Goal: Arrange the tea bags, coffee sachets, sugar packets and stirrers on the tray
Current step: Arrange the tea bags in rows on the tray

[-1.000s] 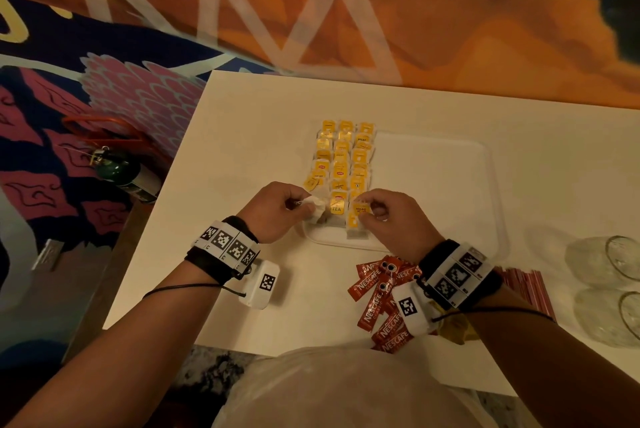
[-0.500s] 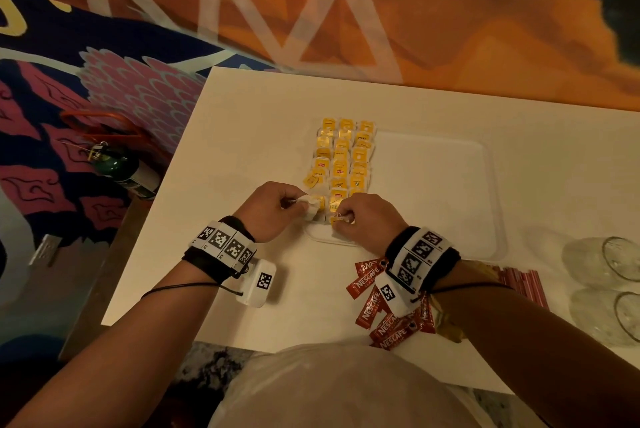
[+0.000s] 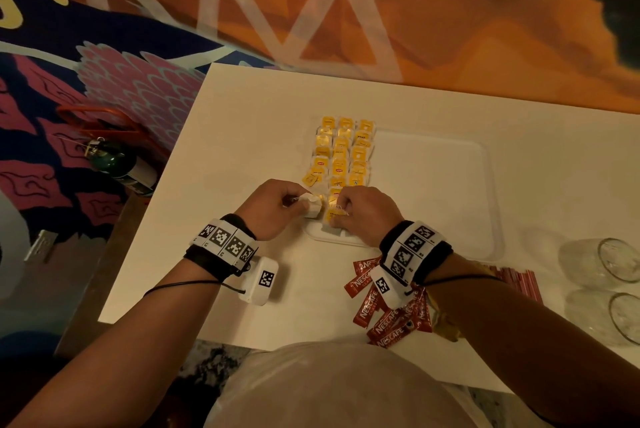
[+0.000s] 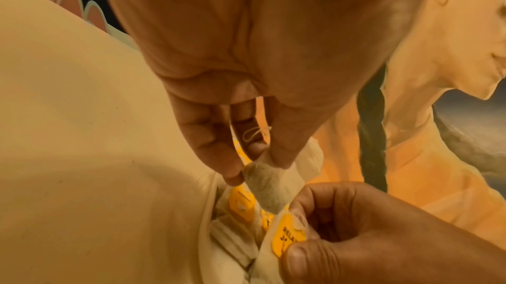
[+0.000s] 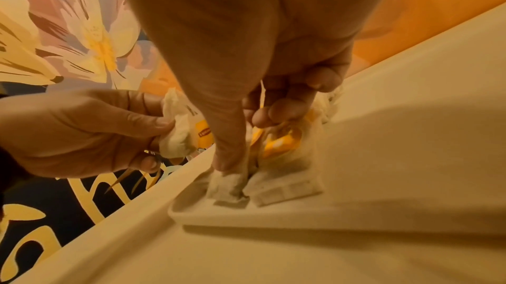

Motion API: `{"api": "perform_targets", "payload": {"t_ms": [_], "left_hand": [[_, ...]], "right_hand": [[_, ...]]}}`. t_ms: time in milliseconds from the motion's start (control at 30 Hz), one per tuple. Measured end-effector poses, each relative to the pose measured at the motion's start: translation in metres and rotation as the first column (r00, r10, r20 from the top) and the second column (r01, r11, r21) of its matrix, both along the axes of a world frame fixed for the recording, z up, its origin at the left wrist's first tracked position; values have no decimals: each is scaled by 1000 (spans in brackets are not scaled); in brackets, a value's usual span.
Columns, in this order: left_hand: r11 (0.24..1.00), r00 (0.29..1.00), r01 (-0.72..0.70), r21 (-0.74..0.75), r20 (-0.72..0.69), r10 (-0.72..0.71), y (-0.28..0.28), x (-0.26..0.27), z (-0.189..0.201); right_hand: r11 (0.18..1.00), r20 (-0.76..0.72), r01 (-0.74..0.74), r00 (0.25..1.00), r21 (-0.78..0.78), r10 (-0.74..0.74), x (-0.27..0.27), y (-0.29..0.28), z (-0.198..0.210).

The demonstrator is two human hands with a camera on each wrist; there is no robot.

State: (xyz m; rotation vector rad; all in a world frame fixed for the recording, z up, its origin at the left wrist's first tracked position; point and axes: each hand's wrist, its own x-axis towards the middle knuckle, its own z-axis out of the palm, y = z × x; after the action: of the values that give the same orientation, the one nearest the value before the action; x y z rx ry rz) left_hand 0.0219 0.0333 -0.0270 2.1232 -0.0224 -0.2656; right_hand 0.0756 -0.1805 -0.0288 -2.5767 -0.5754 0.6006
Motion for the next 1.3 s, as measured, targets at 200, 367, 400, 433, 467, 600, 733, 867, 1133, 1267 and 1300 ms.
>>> {"api": "perform_targets", "payload": {"t_ms": [200,367,400,433,467,600,733,867,1133,1267,1300], "left_hand": [[999,1000,21,-41,-10,-21,-3,-2,3],[997,1000,-18,-79,9,19,-8,-1,6],[996,1000,-24,-89,13,25,-10,-1,7],[994,999,-34,-108,15,36,-11,0,8],[990,998,-57,-127,13,60,-12,0,8],[971,980,-184,-149,43,193,-16,1,6],[953,976,-204,-223,33,217,-25,-2,9],[927,979,-196,-321,-13,202,-33,-4,12],[885,953,-297,-360,-59,296,-30,-2,6],[882,952,-301,-363,-70,297,-31,-2,11],[880,953,-300,-369,-70,295,-31,-2,13]], "right_hand": [[961,24,-92,996,259,89,-2,-6,14],[914,57,-66,997,401,47,-10,-2,16],[910,67,-37,998,414,10,-11,-2,16],[905,67,-8,998,424,-22,-12,-2,16],[900,58,21,997,434,-51,-12,-2,15],[867,-5,140,988,479,-157,-14,-4,14],[849,-18,177,981,498,-195,-16,-3,15],[828,-45,120,992,548,-114,-22,1,20],[795,-29,74,997,602,-71,-26,-7,18],[759,-72,192,979,622,-189,-18,-17,20],[757,-78,201,978,622,-196,-16,-20,20]]}}
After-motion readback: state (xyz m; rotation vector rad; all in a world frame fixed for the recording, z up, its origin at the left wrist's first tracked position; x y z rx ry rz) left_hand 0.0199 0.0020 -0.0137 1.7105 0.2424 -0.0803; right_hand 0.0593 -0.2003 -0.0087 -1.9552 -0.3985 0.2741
